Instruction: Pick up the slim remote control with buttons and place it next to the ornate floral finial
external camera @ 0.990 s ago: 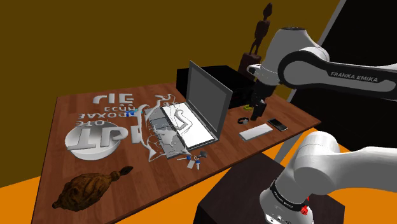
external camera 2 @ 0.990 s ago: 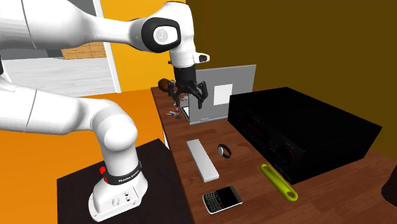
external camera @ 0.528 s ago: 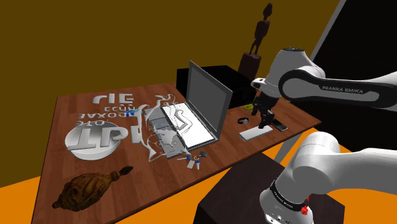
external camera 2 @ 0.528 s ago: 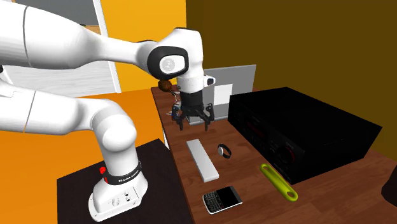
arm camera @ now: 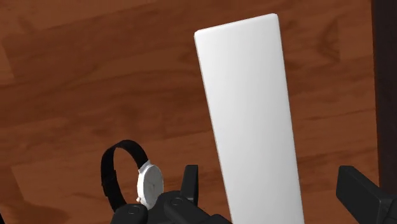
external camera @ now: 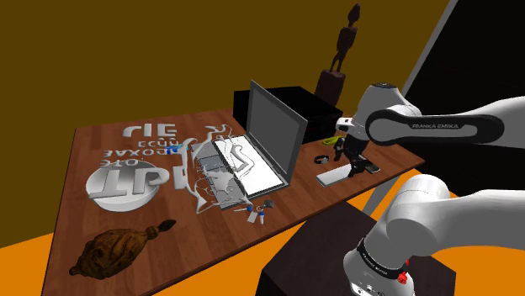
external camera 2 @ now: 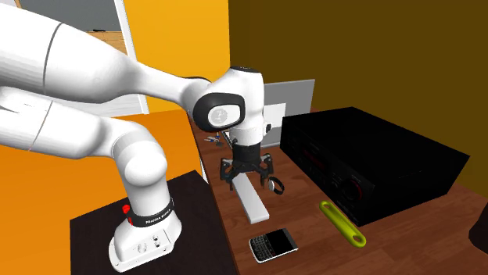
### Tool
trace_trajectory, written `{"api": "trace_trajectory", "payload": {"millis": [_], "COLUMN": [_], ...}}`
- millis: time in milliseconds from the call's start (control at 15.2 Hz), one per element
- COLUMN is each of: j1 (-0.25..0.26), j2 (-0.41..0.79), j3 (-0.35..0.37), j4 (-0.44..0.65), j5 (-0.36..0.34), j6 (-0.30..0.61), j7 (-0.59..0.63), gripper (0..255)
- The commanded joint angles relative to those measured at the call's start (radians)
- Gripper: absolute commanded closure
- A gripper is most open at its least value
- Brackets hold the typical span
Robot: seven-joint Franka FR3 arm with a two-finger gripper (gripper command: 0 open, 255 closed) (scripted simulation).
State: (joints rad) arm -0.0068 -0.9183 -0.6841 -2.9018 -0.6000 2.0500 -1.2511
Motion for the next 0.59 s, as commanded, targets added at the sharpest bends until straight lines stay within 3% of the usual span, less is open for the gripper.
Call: {"api": "trace_trajectory", "payload": {"millis": [0, 264, 528], "j1": [0.002, 0.002, 0.002], "j2": [0.024, 0.085, 0.085], "j3": [-0.021, -0.067, -0.067], "j4": [-0.015, -0.046, -0.046], "j5": [-0.019, -0.059, -0.059], "j6": [0.039, 0.129, 0.129], "j7": [-0.003, 0.004, 0.004], "gripper": [0, 0, 0]}}
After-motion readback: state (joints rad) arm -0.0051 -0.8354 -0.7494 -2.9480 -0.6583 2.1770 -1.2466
